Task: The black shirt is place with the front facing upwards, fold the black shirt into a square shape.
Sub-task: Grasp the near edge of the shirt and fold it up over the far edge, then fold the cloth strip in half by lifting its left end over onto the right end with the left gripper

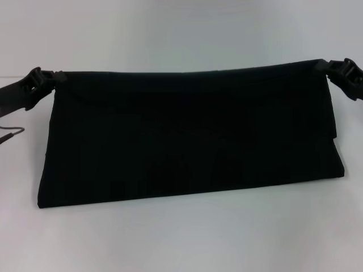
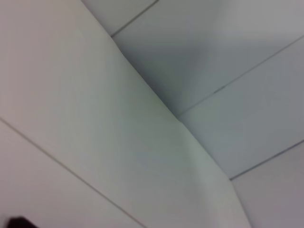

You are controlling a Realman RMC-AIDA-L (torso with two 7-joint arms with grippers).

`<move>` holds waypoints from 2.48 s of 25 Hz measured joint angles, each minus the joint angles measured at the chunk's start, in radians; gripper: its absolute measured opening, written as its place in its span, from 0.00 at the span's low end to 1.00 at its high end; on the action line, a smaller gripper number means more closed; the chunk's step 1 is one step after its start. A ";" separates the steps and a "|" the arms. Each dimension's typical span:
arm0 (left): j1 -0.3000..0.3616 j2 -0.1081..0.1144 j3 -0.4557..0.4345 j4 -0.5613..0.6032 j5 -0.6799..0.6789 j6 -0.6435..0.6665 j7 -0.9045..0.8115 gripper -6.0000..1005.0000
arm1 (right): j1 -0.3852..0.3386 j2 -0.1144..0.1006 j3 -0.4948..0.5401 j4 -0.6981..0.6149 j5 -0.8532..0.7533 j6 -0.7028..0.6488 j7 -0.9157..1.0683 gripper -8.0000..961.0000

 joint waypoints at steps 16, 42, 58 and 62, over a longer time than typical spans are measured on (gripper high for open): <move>-0.083 -0.089 -0.002 -0.015 -0.034 -0.323 0.156 0.18 | 0.103 0.055 -0.015 0.062 0.006 0.350 -0.224 0.10; 0.124 0.005 0.084 -0.032 -0.146 0.132 0.185 0.62 | -0.017 0.037 -0.178 0.058 0.048 -0.016 -0.636 0.73; 0.319 0.037 0.185 0.194 0.103 0.405 -0.279 0.90 | -0.191 0.058 -0.431 0.046 0.048 -0.307 -1.163 0.96; 0.312 0.038 0.185 0.197 0.159 0.373 -0.354 0.89 | -0.179 0.061 -0.453 0.063 0.048 -0.274 -1.165 0.96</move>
